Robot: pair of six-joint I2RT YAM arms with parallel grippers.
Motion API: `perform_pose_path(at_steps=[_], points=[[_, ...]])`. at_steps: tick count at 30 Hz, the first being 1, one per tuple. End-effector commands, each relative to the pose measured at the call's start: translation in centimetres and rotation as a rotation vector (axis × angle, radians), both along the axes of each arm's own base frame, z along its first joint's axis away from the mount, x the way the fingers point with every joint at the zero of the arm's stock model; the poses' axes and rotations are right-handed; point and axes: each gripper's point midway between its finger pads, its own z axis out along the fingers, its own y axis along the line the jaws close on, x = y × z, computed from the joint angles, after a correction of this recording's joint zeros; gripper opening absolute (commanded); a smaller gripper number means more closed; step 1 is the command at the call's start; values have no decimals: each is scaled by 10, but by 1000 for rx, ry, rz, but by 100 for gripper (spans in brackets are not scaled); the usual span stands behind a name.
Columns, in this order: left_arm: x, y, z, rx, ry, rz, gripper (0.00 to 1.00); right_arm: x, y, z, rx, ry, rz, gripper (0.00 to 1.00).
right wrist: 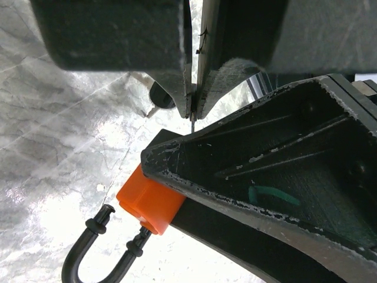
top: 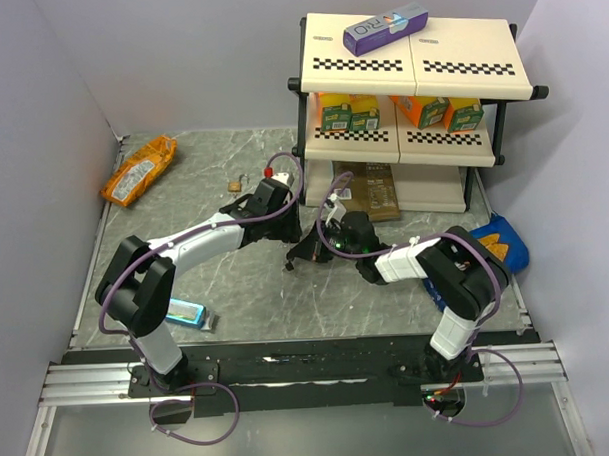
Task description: Unlock with the key
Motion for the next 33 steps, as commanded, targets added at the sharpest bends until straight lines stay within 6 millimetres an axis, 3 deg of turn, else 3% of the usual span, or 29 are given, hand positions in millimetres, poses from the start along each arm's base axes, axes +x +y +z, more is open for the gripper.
perform_pose_path(at_steps=[1,14,33], points=[[7,-9,37,-85,-86,16,1,16,6,13,38,-41,-15,0],[6,-10,39,-89,-90,13,1,25,-1,8,31,-16,-53,0],[-2,-18,39,-102,-82,-7,1,53,-10,48,129,-141,-163,0]])
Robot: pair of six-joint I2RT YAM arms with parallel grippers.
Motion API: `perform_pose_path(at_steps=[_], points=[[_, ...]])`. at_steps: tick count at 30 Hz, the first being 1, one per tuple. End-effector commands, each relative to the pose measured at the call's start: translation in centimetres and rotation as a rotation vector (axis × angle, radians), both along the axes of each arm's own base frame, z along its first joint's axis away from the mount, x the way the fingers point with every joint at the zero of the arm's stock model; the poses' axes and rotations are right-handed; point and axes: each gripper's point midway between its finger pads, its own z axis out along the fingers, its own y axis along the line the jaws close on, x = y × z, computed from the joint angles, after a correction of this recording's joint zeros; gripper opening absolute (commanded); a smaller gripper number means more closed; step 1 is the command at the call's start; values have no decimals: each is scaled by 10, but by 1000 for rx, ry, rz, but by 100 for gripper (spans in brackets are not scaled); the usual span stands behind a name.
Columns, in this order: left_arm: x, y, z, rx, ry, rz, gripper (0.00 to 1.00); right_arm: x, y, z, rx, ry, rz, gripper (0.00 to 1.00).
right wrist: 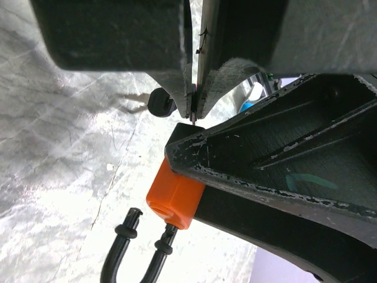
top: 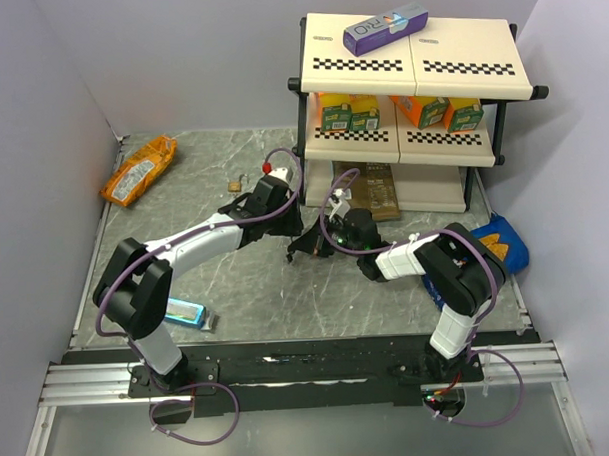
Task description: Unlock with the key
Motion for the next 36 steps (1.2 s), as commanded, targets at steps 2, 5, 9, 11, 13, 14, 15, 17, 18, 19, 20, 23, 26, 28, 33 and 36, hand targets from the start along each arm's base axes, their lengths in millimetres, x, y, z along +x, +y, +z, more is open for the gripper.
perform_pose_path(at_steps=[2,5,9,11,13,14,15,17,18,19,20,23,26,28,33,36], points=[[-11,-15,25,-70,-30,-33,1,38,-7,49,88,-163,-130,0],[-12,-15,25,-75,-30,-35,1,42,-11,50,82,-183,-167,0],[-16,-19,28,-95,-24,-46,1,47,-13,50,73,-201,-194,0],[-17,-20,30,-102,-26,-48,1,50,-16,50,67,-210,-214,0],[-18,-20,31,-106,-25,-49,1,51,-17,51,62,-226,-221,0],[-18,-20,32,-110,-25,-48,1,53,-19,51,59,-233,-237,0],[-19,-21,32,-114,-26,-53,1,54,-19,53,59,-246,-242,0],[-20,-22,34,-123,-24,-54,1,55,-19,54,60,-256,-252,0],[-20,-23,36,-132,-25,-55,1,56,-20,56,63,-262,-260,0],[-20,-22,36,-135,-23,-53,1,57,-20,58,68,-273,-264,0],[-21,-23,37,-139,-24,-52,1,57,-19,60,72,-281,-266,0],[-25,-24,40,-158,-19,-62,1,59,-20,64,71,-313,-284,0],[-25,-25,43,-169,-20,-62,1,60,-20,67,74,-333,-294,0],[-26,-26,42,-171,-18,-65,1,61,-21,68,76,-341,-302,0],[-28,-26,40,-172,-11,-68,1,62,-22,70,67,-358,-317,0],[-27,-26,41,-168,-19,-65,1,61,-24,69,56,-357,-324,0]])
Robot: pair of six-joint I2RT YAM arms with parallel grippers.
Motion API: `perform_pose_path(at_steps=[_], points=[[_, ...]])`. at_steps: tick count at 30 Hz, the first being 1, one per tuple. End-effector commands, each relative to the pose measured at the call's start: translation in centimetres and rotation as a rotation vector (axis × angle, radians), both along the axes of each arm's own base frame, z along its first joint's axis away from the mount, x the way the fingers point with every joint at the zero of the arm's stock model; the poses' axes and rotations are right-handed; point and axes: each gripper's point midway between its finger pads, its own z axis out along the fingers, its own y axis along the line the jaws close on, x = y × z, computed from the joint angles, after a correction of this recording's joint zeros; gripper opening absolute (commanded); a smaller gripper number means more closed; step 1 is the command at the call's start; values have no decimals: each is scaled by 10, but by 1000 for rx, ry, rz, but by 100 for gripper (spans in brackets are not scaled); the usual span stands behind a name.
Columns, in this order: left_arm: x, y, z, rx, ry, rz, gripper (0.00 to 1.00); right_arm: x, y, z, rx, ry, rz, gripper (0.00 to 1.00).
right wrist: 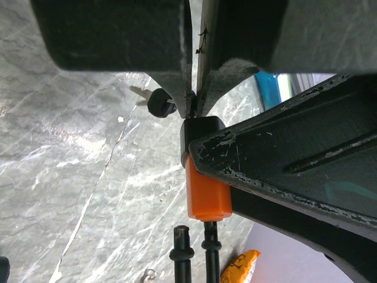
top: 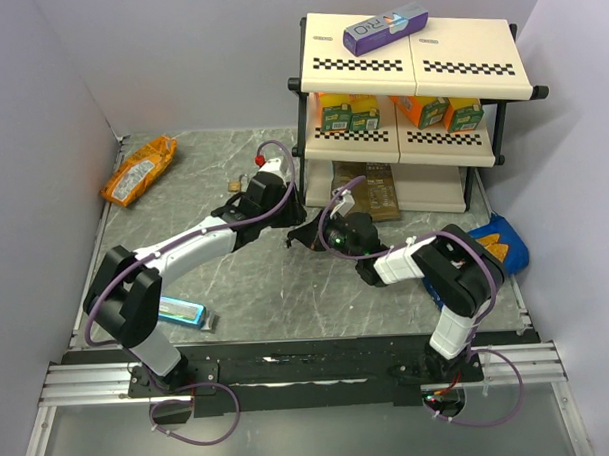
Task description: Unlock with the key
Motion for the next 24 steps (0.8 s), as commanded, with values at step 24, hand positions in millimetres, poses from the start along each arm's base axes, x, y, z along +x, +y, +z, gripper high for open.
perform_pose_path(at_steps=[24], points=[[-34,-12,18,23,-11,-178,1,1,-25,66,165,-8,-3,0]])
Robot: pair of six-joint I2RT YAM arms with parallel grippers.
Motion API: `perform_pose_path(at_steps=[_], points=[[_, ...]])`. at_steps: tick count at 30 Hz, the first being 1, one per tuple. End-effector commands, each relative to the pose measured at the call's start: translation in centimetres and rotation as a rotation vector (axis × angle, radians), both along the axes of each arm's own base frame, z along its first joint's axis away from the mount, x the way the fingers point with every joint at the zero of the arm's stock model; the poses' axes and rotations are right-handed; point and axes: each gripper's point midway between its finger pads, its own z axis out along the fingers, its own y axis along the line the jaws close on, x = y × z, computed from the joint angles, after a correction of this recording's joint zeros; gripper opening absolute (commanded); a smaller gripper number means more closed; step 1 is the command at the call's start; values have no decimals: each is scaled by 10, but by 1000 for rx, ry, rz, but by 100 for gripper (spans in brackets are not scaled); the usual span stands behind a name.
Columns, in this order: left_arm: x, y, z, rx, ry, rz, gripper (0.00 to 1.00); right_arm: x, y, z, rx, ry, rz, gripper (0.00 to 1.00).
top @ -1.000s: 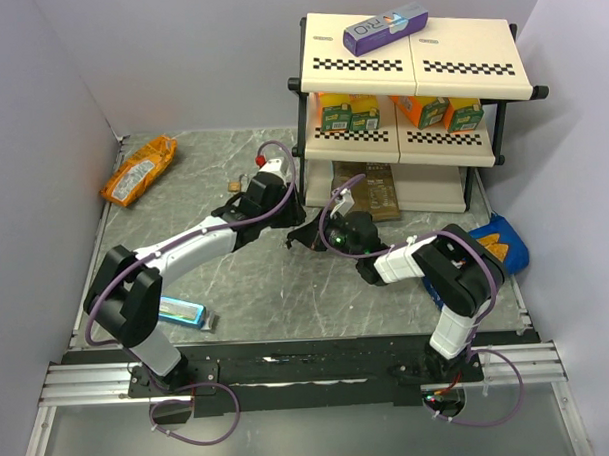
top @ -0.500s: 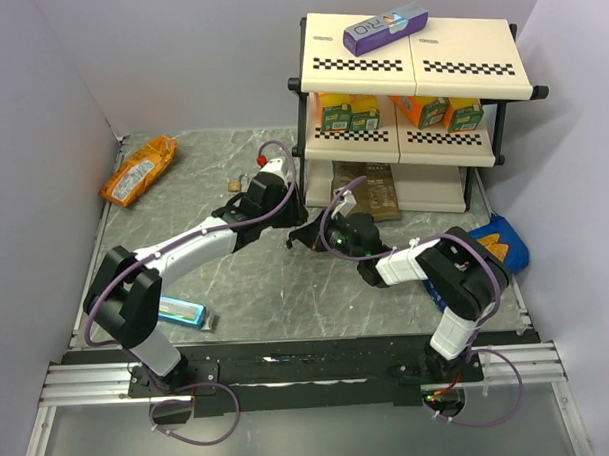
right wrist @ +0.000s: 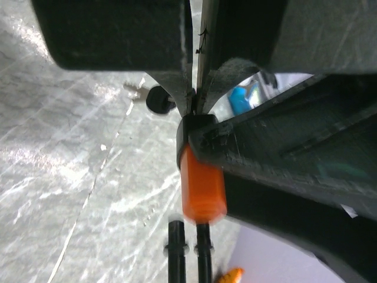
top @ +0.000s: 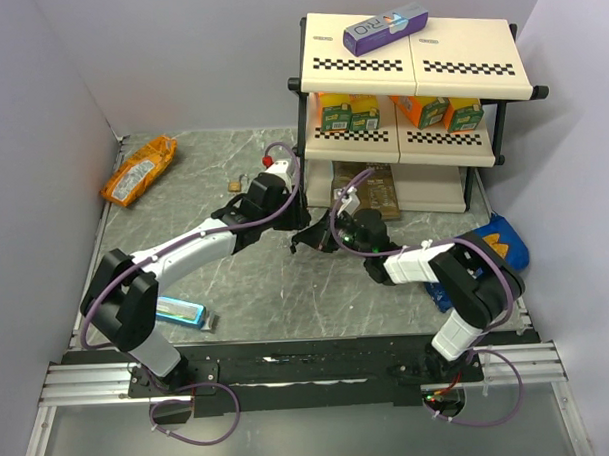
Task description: Unlock with the key
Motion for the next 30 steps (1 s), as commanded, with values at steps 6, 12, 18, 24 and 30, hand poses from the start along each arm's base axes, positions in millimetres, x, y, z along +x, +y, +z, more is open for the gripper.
perform_pose_path(at_steps=[6,12,18,24,30], points=[[-22,-5,12,13,16,-121,1,13,-23,56,115,-115,-72,0],[-28,-15,7,-45,83,-159,1,17,-29,52,49,-189,-117,0],[-35,-21,12,-112,124,-193,1,16,-26,61,10,-318,-211,0],[-38,-23,1,-104,150,-208,1,16,-43,92,45,-424,-322,0],[-43,-29,-3,-107,162,-237,1,19,-57,102,22,-479,-391,0]])
